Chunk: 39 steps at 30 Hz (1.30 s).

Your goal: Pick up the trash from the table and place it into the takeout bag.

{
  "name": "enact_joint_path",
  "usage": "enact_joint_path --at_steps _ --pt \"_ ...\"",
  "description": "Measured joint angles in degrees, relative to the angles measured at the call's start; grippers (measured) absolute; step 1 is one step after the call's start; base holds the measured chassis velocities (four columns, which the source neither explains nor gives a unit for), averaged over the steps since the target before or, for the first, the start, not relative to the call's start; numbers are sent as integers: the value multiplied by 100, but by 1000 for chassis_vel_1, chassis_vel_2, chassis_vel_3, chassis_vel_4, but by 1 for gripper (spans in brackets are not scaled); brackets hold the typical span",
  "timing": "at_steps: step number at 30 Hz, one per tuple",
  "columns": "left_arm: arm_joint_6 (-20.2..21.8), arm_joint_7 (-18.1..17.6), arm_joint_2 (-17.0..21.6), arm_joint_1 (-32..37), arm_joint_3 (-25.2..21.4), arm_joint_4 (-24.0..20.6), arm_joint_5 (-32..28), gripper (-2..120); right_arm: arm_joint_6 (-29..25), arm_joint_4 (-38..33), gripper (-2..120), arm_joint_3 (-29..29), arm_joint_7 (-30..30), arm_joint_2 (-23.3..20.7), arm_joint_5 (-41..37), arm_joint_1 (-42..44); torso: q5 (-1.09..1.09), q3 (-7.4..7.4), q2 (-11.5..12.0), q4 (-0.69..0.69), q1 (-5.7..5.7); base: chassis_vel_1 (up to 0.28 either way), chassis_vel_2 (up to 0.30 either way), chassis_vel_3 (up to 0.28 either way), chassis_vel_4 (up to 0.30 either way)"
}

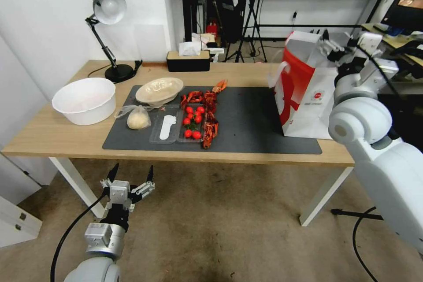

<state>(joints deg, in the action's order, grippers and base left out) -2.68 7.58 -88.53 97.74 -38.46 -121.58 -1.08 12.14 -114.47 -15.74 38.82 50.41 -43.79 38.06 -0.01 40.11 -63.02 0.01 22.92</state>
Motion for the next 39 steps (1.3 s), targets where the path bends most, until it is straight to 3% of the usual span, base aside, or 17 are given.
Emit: enact_joint_path --at_steps 3,4,6,11,16,23,39 --pt "-3 2 4 3 4 -2 -1 100 -694 -304 100 -54 -768 -127 -291 174 0 0 0 -1 0 0 0 0 0" --pt "-3 2 4 3 4 -2 -1 100 -694 -304 100 -54 -768 -127 -291 174 0 0 0 -1 0 0 0 0 0" --pt "-18 3 16 12 4 -24 -8 100 -1192 -717 100 -110 -1607 -273 -522 657 0 0 0 -1 0 0 0 0 0" --pt "-37 4 45 31 -6 -32 -33 100 -1572 -1234 100 -194 -2623 -431 -242 1846 0 -1 -1 -3 -1 0 0 0 0" --pt "-46 4 58 25 -9 -18 -41 100 -1649 -1317 100 -123 -2537 -391 581 2447 1 0 0 0 0 0 0 0 0" --pt "-54 2 70 1 -18 23 -52 100 -1697 -1447 100 -95 -1936 -169 1677 3664 1 -1 0 -2 -1 0 0 0 0" --pt "-58 -4 79 -88 -21 116 -60 100 -2536 -912 100 123 -1241 376 2863 5423 0 0 -1 -2 -1 0 0 0 0"
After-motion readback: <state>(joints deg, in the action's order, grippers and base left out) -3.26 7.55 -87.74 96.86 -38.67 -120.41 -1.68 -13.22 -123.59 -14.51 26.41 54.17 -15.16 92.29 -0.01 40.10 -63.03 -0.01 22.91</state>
